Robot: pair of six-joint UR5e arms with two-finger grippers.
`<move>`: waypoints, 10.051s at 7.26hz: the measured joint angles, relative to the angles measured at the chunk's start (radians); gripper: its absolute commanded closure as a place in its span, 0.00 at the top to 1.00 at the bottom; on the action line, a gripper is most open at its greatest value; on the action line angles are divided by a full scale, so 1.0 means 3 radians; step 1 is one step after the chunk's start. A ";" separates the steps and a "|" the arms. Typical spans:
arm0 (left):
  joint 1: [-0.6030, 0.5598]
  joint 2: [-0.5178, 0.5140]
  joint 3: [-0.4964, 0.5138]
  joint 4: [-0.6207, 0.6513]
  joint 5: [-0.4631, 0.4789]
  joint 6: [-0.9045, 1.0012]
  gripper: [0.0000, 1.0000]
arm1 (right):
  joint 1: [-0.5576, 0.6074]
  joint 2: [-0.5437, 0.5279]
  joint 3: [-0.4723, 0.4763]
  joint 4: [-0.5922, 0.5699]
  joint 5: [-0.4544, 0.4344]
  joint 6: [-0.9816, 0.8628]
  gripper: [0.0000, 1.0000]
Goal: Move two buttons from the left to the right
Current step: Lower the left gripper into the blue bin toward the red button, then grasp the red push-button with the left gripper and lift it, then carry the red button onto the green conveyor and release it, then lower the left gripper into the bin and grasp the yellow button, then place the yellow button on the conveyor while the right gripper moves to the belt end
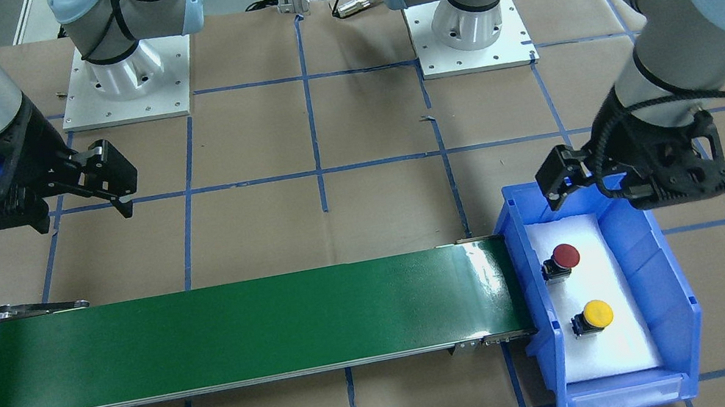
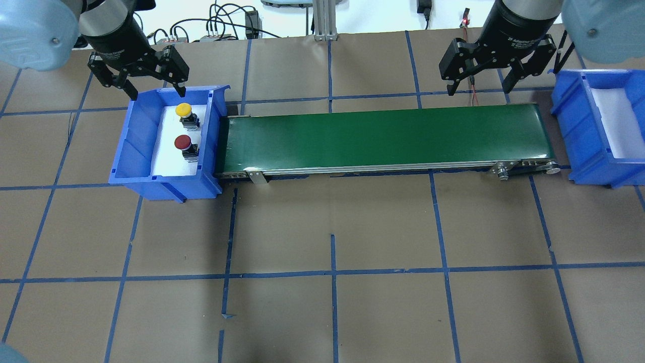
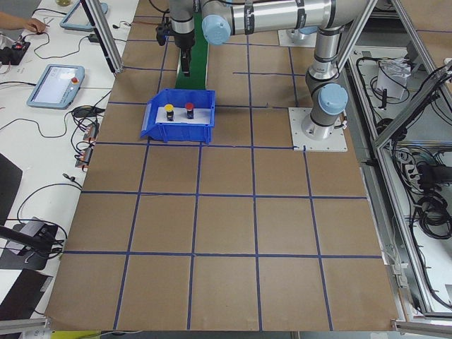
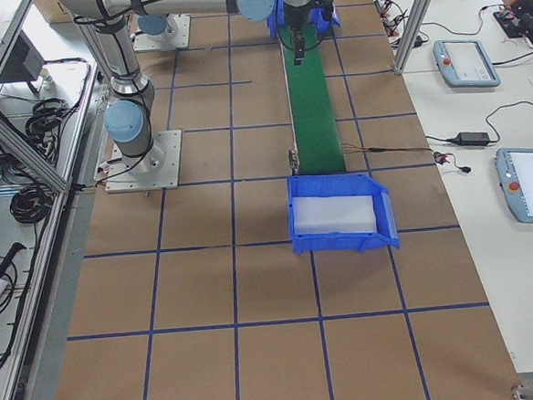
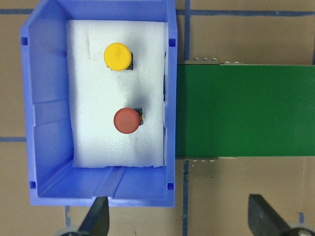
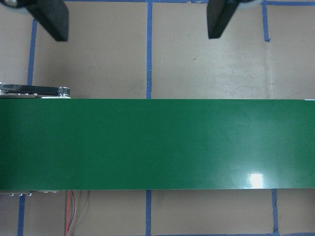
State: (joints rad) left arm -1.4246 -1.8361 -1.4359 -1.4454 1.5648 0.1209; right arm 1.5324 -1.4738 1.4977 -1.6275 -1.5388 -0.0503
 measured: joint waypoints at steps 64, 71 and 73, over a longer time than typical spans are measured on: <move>0.0158 -0.1088 0.0091 0.0787 -0.0181 0.0126 0.40 | -0.0068 0.0000 0.0026 0.0092 -0.0037 -0.0139 1.00; 0.0156 -0.0847 0.0159 0.0640 -0.0226 0.0154 0.36 | -0.0434 -0.0005 0.0013 0.0098 -0.0307 -0.1379 1.00; 0.0074 -0.0486 0.0141 0.0361 -0.0225 0.0157 0.35 | -0.0586 0.0061 0.0041 0.0058 -0.0235 -0.2259 1.00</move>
State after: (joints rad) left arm -1.4023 -1.9820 -1.3937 -1.3372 1.4973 0.1681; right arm 1.3565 -1.4555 1.5099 -1.6101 -1.6094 -0.7279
